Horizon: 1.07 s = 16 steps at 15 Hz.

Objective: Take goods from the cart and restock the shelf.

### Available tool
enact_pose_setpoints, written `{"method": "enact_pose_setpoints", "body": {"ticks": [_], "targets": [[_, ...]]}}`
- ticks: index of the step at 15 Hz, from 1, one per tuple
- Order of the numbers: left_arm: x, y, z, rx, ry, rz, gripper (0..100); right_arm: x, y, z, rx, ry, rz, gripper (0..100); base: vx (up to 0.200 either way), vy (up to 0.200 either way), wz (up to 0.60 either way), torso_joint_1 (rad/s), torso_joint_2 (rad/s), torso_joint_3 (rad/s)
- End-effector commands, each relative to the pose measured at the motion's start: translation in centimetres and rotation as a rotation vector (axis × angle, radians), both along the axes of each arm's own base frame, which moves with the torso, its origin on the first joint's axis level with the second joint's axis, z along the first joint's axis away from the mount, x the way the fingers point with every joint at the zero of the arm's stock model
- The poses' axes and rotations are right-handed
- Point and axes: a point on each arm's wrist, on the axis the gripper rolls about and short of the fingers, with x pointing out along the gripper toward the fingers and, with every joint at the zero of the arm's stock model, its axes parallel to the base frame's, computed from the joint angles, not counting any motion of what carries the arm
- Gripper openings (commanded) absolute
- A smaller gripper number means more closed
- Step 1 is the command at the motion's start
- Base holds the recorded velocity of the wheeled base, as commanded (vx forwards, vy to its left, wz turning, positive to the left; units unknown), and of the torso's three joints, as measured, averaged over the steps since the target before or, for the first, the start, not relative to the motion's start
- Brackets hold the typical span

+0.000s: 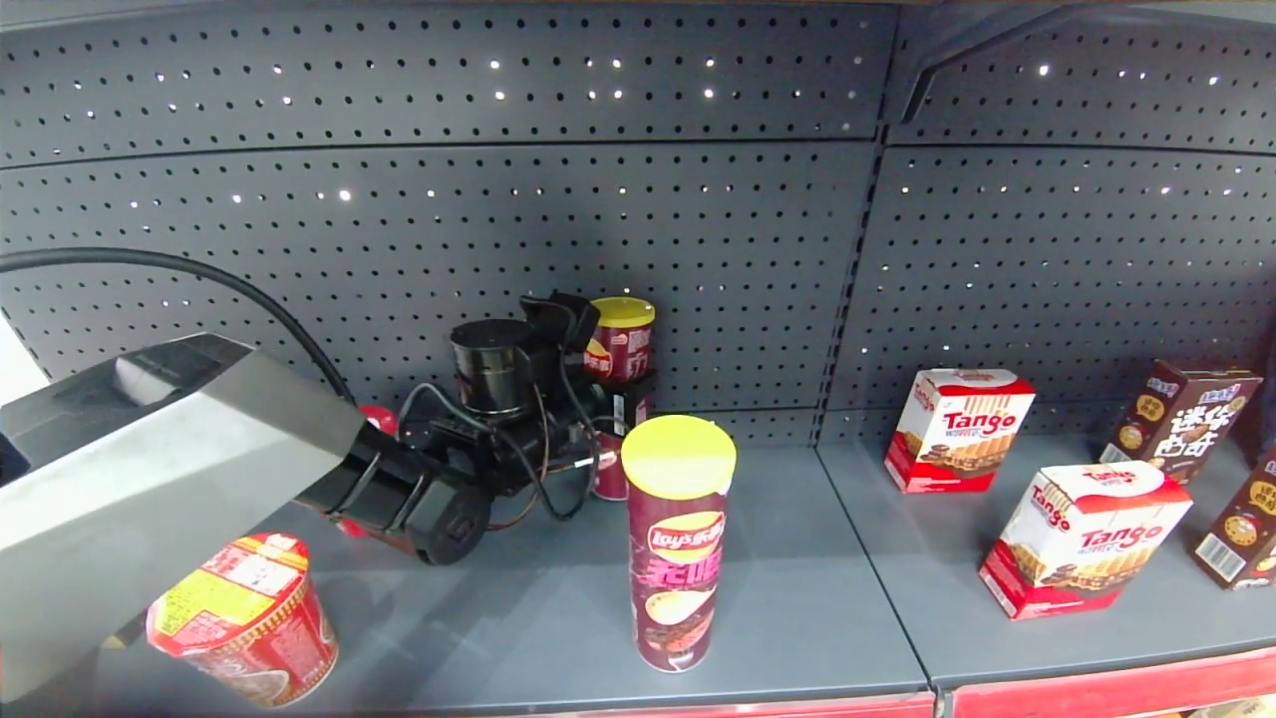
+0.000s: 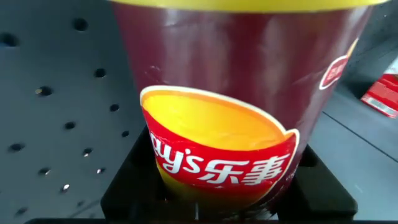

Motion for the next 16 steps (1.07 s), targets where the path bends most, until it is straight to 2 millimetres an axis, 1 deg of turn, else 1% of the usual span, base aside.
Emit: {"method": "enact_pose_setpoints", "body": {"ticks": [1,6,9,10,11,12,13,14,16], "targets": [[0.6,-0.3,-1.1,0.006,0.014,0.0,0,0.0,0.0,0.0,0.0,0.002,0.0,100,0.0,0.0,0.0,0.0,0.0,0.0],[0.6,-0.2,-1.0,0.007,0.014,0.003,0,0.0,0.0,0.0,0.0,0.002,0.0,100,0.0,0.0,0.0,0.0,0.0,0.0],[0.2,0.0,-1.2,0.014,0.028,0.001,0,0.0,0.0,0.0,0.0,0.002,0.0,100,0.0,0.0,0.0,0.0,0.0,0.0],[-0.4,0.3,-0.7,0.015,0.029,0.003,0,0.0,0.0,0.0,0.0,0.002,0.0,100,0.0,0.0,0.0,0.0,0.0,0.0],[-0.8,0.5,-0.7,0.018,0.036,0.003,0,0.0,0.0,0.0,0.0,0.002,0.0,100,0.0,0.0,0.0,0.0,0.0,0.0],[-1.0,0.7,-0.7,0.022,0.041,0.004,100,0.0,0.0,0.0,0.0,0.002,0.0,100,0.0,0.0,0.0,0.0,0.0,0.0],[-1.2,0.8,-0.6,0.022,0.042,0.006,100,0.0,0.0,0.0,0.0,0.002,0.0,100,0.0,0.0,0.0,0.0,0.0,0.0],[-1.4,1.5,-0.4,0.023,0.045,0.019,100,0.0,0.0,0.0,0.0,0.002,0.0,100,0.0,0.0,0.0,0.0,0.0,0.0],[-2.3,2.1,-0.1,0.028,0.055,0.022,100,0.0,0.0,0.0,0.0,0.002,0.0,100,0.0,0.0,0.0,0.0,0.0,0.0]]}}
